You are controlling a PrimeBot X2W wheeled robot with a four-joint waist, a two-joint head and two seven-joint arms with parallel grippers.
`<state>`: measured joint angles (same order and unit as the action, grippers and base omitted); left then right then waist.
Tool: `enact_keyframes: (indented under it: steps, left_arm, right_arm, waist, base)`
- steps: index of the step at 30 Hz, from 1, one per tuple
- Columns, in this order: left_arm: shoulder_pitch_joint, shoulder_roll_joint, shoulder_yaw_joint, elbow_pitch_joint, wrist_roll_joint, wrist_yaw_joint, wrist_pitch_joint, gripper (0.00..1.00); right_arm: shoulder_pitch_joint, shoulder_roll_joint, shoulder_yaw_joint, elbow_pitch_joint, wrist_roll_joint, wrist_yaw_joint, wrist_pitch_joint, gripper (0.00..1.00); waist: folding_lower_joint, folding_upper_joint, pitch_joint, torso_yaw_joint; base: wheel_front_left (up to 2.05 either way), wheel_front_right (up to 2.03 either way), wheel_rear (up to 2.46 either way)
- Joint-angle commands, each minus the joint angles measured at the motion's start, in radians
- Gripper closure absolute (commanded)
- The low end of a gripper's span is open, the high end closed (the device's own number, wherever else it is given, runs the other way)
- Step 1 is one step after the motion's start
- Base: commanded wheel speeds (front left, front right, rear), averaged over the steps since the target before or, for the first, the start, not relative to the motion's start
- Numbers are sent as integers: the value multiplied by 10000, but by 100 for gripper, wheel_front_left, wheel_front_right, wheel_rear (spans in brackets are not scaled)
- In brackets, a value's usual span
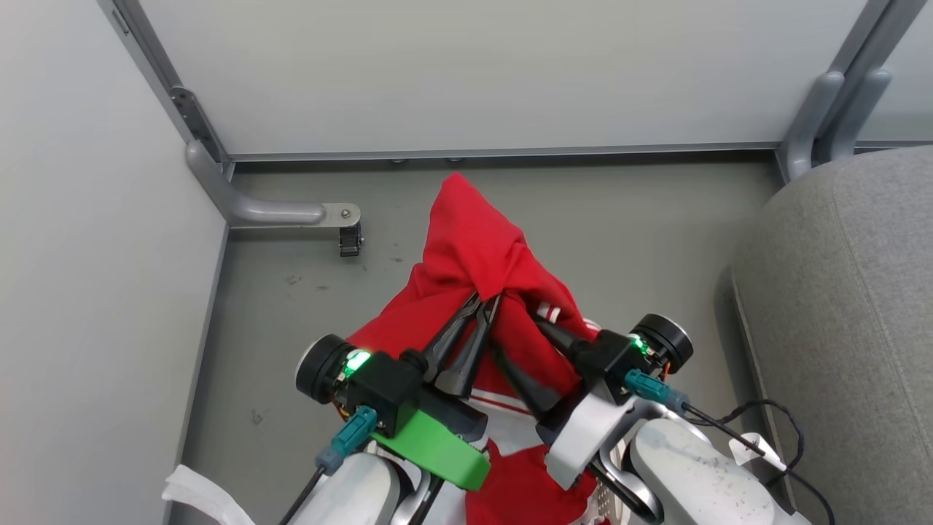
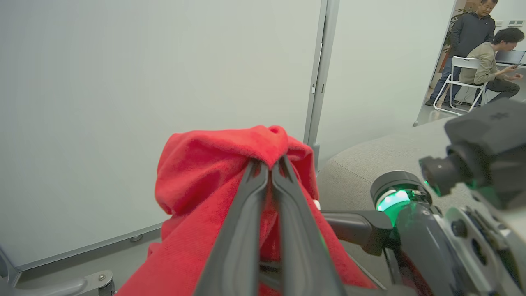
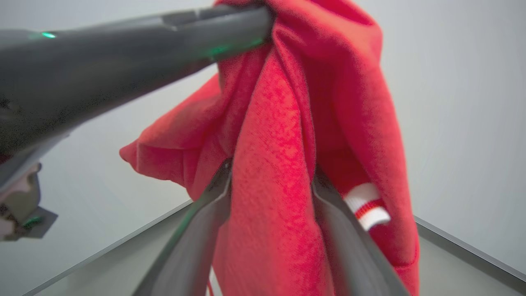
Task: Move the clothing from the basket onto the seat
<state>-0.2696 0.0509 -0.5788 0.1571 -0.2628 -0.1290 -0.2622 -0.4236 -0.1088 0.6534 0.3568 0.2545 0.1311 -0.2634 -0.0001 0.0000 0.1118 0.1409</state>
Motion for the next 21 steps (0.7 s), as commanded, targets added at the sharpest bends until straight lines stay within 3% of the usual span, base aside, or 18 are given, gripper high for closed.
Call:
enact_keyframes:
  steps: [1, 5, 6, 7, 8, 9, 21]
  left_arm:
    - [-132, 1, 24, -61, -106, -31, -40, 100]
    - [-52, 1, 180, -153, -116, -32, -40, 100]
    - [-39, -1, 213, -191, -72, -32, -40, 87]
    - [-6, 1, 299, -226, -18, -32, -41, 61]
    - [13, 0, 348, -255, 9, -32, -41, 15]
    - [45, 2, 406, -260, 30, -32, -41, 0]
    - [178, 6, 846, -39, 335, -32, -26, 0]
  right_arm:
    - [22, 17, -63, 66, 130, -7, -19, 100]
    - [277, 80, -274, -67, 283, -7, -19, 100]
    - [314, 78, -339, -127, 276, -8, -19, 100]
    - [372, 76, -423, -213, 287, -8, -19, 100]
    - [437, 77, -519, -293, 305, -8, -20, 100]
    - [508, 84, -606, -397, 324, -8, -19, 100]
    - [1124, 160, -1346, -1322, 373, -8, -20, 100]
  waist:
    - [1, 0, 32, 89]
    - [1, 0, 49, -2]
    - [1, 0, 56, -51]
    - [1, 0, 66, -141]
    - [1, 0, 74, -210]
    - [1, 0, 79, -305]
    - [1, 0, 211, -2681]
  base:
    - [0, 0, 0]
    - [0, 0, 0]
    - [0, 0, 0]
    - [0, 0, 0]
    - [0, 0, 0]
    - [0, 0, 0]
    - [0, 0, 0]
